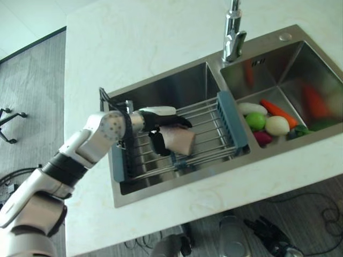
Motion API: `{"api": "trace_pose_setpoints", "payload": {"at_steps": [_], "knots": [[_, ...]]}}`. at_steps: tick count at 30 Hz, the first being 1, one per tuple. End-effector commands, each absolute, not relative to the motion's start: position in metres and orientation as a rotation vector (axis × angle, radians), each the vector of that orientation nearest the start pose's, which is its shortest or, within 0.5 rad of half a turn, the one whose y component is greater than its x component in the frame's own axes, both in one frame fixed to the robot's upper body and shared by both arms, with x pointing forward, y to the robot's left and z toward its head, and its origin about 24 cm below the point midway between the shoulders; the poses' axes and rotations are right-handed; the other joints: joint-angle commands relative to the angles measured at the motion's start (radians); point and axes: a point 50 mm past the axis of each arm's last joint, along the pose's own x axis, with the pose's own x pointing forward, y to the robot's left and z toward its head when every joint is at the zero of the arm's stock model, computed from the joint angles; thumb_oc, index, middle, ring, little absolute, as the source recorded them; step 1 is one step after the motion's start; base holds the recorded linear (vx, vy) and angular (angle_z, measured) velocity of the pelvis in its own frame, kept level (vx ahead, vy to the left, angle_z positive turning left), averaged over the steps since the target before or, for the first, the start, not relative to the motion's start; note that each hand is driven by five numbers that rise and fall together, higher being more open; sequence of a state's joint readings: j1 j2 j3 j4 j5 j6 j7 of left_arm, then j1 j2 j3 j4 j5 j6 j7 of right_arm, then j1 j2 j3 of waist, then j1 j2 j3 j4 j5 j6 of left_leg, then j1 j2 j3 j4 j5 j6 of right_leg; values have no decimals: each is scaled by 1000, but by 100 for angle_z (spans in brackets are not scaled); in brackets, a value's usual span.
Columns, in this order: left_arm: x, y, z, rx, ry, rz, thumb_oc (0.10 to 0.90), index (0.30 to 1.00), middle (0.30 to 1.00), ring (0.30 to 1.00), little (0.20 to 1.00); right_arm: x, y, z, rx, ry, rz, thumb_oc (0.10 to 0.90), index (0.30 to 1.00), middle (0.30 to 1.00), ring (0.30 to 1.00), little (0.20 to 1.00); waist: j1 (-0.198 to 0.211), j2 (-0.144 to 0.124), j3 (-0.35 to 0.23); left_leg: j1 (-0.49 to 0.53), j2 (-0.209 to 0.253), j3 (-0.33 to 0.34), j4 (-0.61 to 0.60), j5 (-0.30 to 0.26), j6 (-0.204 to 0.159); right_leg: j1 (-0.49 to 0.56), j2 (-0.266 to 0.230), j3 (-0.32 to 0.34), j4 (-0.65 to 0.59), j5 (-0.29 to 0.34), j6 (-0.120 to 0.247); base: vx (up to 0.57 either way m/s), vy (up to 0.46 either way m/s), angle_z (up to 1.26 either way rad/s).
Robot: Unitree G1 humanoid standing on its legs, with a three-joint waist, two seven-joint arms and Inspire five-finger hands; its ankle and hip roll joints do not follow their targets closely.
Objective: Place the dishes in the dishwasher.
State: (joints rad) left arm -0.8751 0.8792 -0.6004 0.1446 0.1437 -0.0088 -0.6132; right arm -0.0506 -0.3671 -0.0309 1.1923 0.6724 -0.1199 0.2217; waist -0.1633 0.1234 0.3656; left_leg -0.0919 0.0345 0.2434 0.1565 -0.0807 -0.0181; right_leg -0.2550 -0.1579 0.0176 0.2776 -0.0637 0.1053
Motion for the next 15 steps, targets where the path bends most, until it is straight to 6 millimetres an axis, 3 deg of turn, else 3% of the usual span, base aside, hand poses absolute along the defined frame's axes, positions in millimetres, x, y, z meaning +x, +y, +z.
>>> {"api": "trace_pose_setpoints", "payload": {"at_steps": [1, 6, 9, 10, 11, 15], "knots": [[344, 153, 166, 1427, -62, -815, 400, 300, 300, 300, 300, 137, -298, -118, 335, 740, -396, 800, 900, 900, 900, 900, -53, -22, -9, -73, 39, -77, 143, -163, -15, 6, -40, -14, 22, -78, 69, 0, 0, 0], [344, 148, 165, 1443, -164, -777, 400, 300, 300, 300, 300, 137, -298, -118, 332, 736, -399, 800, 900, 900, 900, 900, -50, -32, -12, -72, 44, -80, 143, -164, -16, 8, -37, -20, 22, -79, 65, 0, 0, 0], [344, 150, 174, 1429, -278, -659, 400, 300, 300, 300, 300, 135, -294, -121, 334, 744, -394, 800, 900, 900, 900, 900, -39, -40, -27, -64, 50, -82, 143, -165, -18, 20, -36, -33, 22, -85, 61, -34, -18, 1], [344, 152, 180, 1424, -318, -614, 400, 300, 300, 300, 300, 133, -293, -122, 335, 747, -393, 800, 900, 900, 900, 900, -34, -42, -33, -60, 52, -83, 143, -165, -18, 26, -35, -38, 22, -88, 59, -39, -34, 2], [340, 156, 201, 1417, -456, -488, 400, 300, 300, 300, 300, 129, -290, -124, 334, 755, -391, 800, 900, 900, 900, 900, -18, -43, -54, -48, 57, -87, 143, -165, -20, 47, -34, -54, 22, -98, 54, -35, -33, 1], [331, 168, 231, 1421, -609, -342, 400, 300, 300, 300, 300, 127, -286, -126, 348, 749, -399, 800, 900, 900, 900, 900, 13, -45, -81, -34, 61, -96, 143, -164, -22, 79, -33, -84, 22, -111, 48, -29, -40, 8]]}}
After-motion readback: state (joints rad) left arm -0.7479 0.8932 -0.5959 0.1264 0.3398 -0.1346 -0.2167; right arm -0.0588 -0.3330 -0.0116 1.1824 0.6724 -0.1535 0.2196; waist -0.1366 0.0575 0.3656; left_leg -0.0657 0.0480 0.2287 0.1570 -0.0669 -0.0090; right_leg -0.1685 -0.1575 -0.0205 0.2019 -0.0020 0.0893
